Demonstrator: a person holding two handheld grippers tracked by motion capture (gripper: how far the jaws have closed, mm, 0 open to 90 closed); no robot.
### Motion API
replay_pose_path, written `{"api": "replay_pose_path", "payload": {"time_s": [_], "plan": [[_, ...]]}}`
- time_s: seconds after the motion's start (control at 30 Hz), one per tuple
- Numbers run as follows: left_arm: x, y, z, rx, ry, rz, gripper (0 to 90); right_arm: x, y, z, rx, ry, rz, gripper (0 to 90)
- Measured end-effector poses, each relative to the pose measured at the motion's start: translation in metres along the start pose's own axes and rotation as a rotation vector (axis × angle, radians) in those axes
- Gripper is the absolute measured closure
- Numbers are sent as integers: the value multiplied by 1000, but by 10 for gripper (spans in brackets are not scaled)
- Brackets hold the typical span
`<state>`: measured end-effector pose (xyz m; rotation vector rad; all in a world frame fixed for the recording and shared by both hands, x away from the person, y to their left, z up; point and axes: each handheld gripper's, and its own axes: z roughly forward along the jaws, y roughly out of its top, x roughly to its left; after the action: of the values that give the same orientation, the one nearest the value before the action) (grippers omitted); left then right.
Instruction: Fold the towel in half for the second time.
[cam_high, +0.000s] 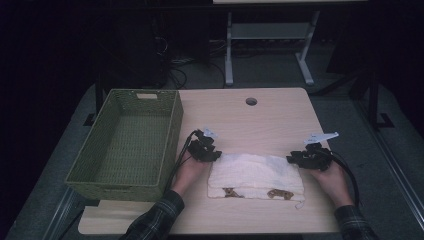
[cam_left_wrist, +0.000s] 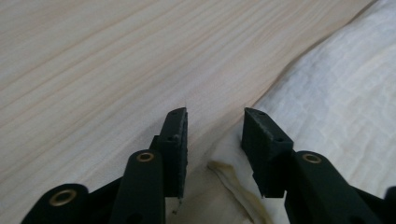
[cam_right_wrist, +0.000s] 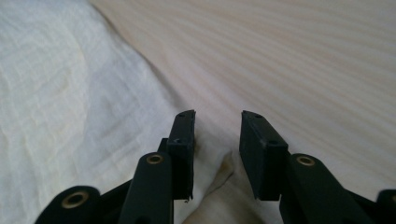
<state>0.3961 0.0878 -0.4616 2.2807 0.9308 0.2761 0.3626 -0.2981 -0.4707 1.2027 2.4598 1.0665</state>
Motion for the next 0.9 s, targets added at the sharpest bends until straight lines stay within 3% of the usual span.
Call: {"api": "replay_pose_path", "payload": {"time_s": [0.1,0.13,0.17,0.2,0.23,0.37,0.4,0.43,0.47,0.53,0.63,0.7,0.9], "plan": [[-1,0,0,1,-8,5,714,2,-1,0,1,4,-9,720],[-1,0,-1,13,-23,19,773,2,-2,0,2,20,-12,805],[-2,0,-1,13,-33,15,773,2,-2,0,2,20,-12,805],[-1,1,-1,22,-44,26,841,2,-1,0,1,25,-25,843],[-1,2,-2,25,-44,29,854,2,-1,0,2,24,-25,850],[1,4,-4,9,-24,24,866,1,1,-1,3,-5,-19,860],[0,7,-8,-29,-4,19,867,-2,4,-3,-11,-15,-21,862],[0,7,-8,-29,-4,19,867,-2,4,-3,-11,-15,-21,862],[0,10,-11,-63,8,8,867,-5,9,-6,-45,-31,-26,863],[2,15,-19,-102,40,16,867,-7,17,-10,-63,-41,-23,864],[3,19,-26,-137,65,22,867,-7,24,-16,-102,-44,-21,864],[2,22,-31,-158,71,25,867,-5,31,-23,-131,-64,-44,864],[-3,21,-42,-180,66,42,867,-2,30,-32,-151,-53,-53,864]]}}
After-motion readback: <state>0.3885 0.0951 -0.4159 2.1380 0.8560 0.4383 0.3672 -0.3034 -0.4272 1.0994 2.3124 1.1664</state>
